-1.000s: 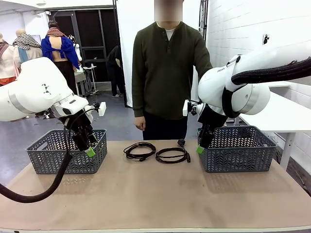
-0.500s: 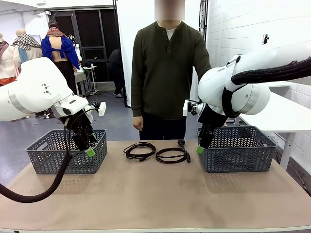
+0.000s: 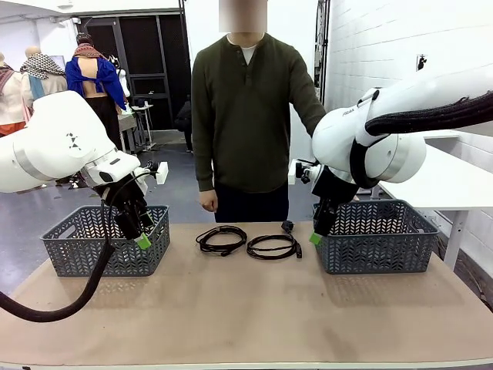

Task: Organize the cables according to human instructions.
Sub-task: Pick up a bundle of cables and place it in the basket indicated by the human.

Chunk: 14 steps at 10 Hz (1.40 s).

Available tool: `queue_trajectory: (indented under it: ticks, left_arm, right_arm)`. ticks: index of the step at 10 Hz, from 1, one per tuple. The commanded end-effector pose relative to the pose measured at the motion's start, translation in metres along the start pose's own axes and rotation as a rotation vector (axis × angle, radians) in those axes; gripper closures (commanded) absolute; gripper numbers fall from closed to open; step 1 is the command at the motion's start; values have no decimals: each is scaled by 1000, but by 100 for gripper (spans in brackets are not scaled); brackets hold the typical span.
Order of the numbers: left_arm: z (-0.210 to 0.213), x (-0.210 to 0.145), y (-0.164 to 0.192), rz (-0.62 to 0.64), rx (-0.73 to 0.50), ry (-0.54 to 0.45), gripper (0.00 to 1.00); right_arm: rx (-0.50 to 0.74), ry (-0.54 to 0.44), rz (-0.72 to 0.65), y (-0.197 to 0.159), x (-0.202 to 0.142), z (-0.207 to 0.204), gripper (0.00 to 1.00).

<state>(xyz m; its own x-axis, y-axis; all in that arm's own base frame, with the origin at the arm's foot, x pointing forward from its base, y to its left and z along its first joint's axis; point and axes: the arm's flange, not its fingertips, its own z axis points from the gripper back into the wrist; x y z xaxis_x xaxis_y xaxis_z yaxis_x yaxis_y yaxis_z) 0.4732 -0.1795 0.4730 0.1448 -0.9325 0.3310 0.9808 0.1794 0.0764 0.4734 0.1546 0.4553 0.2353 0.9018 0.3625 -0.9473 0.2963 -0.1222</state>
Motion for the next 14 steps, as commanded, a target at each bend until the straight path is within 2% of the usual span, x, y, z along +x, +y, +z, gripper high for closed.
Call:
queue_trajectory:
  ticks: [1,3,6,8,10,11,14]
  left_arm:
    - [1,0,-1,0,2,-1,0]
    - [1,0,-1,0,2,-1,0]
    - [1,0,-1,0,2,-1,0]
    - [1,0,-1,0,2,-1,0]
    - [1,0,-1,0,2,-1,0]
    - [1,0,-1,0,2,-1,0]
    - [1,0,-1,0,2,-1,0]
  right_arm:
    - [-11,49,-58,-6,26,-3,0]
    - [-2,72,-95,-12,51,-4,0]
    - [-39,151,-259,-40,83,-23,0]
    - [-49,166,-338,-59,97,-36,0]
    - [-42,158,-371,-66,102,-43,0]
    - [-53,141,-327,-56,89,-38,0]
    - [-53,141,-327,-56,89,-38,0]
